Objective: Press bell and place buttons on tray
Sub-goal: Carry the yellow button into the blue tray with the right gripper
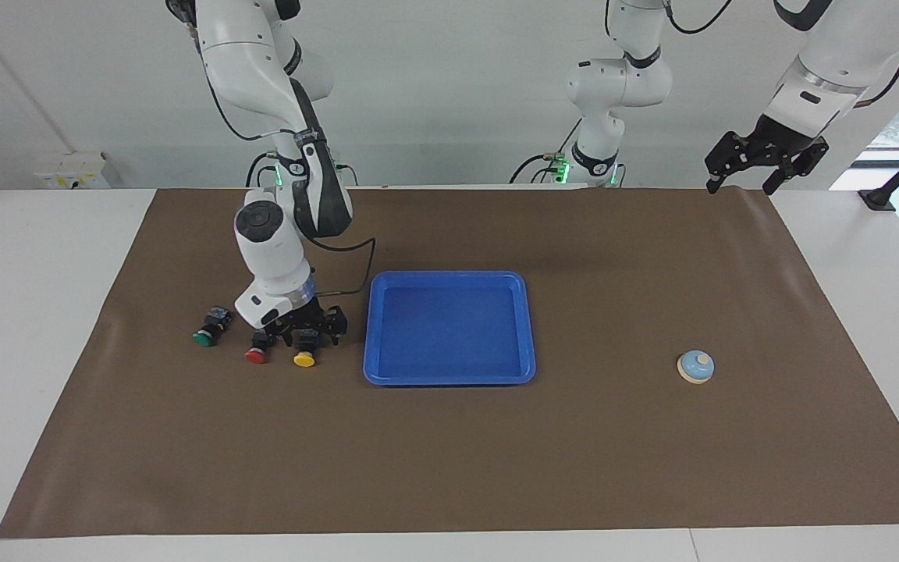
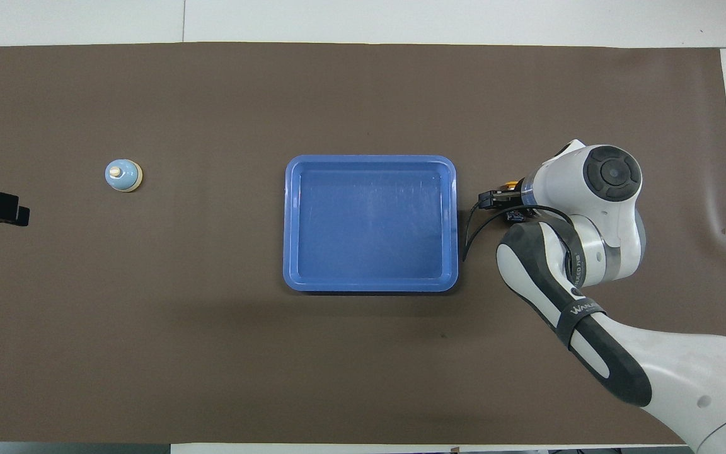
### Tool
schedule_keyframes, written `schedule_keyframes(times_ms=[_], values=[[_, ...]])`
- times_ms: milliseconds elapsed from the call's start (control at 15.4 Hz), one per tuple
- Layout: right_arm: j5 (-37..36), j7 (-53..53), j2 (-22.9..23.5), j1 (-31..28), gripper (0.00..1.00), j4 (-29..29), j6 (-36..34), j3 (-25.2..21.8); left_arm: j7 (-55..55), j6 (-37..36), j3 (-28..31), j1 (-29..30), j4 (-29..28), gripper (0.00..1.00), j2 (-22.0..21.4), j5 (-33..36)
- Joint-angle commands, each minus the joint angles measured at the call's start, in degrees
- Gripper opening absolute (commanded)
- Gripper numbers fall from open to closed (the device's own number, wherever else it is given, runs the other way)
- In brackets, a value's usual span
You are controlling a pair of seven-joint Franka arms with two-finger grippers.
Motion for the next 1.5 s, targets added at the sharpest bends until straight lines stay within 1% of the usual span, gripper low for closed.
schedule_keyframes(times_ms=[0, 130, 195, 260, 325, 390, 456, 521, 586, 781, 846, 1106, 1302, 1367, 1432], values=[[-1.84, 1.40, 0.75, -0.57, 0.94, -0.18, 1.88, 0.12, -0.18, -1.56, 0.62, -0.95, 0.31, 1.00, -0.69, 1.45], [-1.84, 2.27, 0.85, -0.75, 0.85, -0.18, 1.36, 0.12, -0.18, -1.47, 0.62, -0.95, -0.04, 1.00, -0.77, 1.45], [-1.84, 3.32, 0.85, -0.66, 0.75, -0.18, 1.27, 0.20, -0.18, -1.56, 0.62, -0.95, -0.05, 1.00, -0.77, 1.45], [-1.84, 4.20, 0.76, -0.49, 0.63, -0.18, 1.18, 0.20, -0.18, -1.99, 0.62, -0.95, -0.22, 1.00, -0.86, 1.45], [-1.84, 4.91, 0.76, -0.31, 0.48, -0.18, 1.00, 0.20, -0.18, -2.69, 0.53, -0.95, -0.31, 1.00, -0.95, 1.45], [-1.84, 5.52, 0.67, -0.14, 0.35, -0.18, 0.92, 0.20, -0.09, -3.13, 0.53, -1.04, -0.40, 1.00, -1.12, 1.45], [-1.84, 5.88, 0.67, -0.13, 0.18, -0.18, 0.74, 0.20, -0.09, -3.14, 0.44, -1.04, -0.40, 1.00, -1.13, 1.45], [-1.84, 5.88, 0.67, -0.13, 0.04, -0.18, 0.74, 0.20, -0.09, -3.14, 0.36, -1.04, -0.66, 1.00, -1.13, 1.45], [-1.84, 5.79, 0.59, -0.22, 0.00, -0.18, 0.65, 0.20, -0.09, -3.05, 0.09, -0.96, -1.01, 1.00, -1.21, 1.45], [-1.84, 5.44, 0.50, -0.22, 0.00, 0.17, 0.48, 0.20, 0.00, -3.23, 0.18, -0.96, -1.19, 1.00, -1.30, 1.54], [-1.84, 5.35, 0.41, -0.31, 0.00, 1.31, -0.57, 0.20, -0.09, -3.31, 0.27, -0.95, -1.19, 1.00, -1.30, 1.62], [-0.35, 6.14, 0.58, 0.13, 0.00, 12.54, -13.30, 0.29, -0.44, -3.23, 0.27, -0.95, -1.28, 1.00, -1.30, 1.80], [2.28, 9.91, 0.67, 3.72, 0.00, 18.87, -18.93, 0.20, -0.44, -3.05, 0.27, -0.95, -1.63, 1.00, -1.30, 2.24], [2.29, 12.10, 1.02, 5.39, 0.00, 20.63, -19.91, 0.20, -0.44, -2.88, 0.18, -0.87, -1.54, 1.00, -1.21, 2.68], [2.20, 13.77, 1.20, 7.14, 0.00, 21.09, -19.74, 0.29, -0.70, -2.88, 0.18, -0.87, -1.63, 1.00, -1.13, 2.59]])
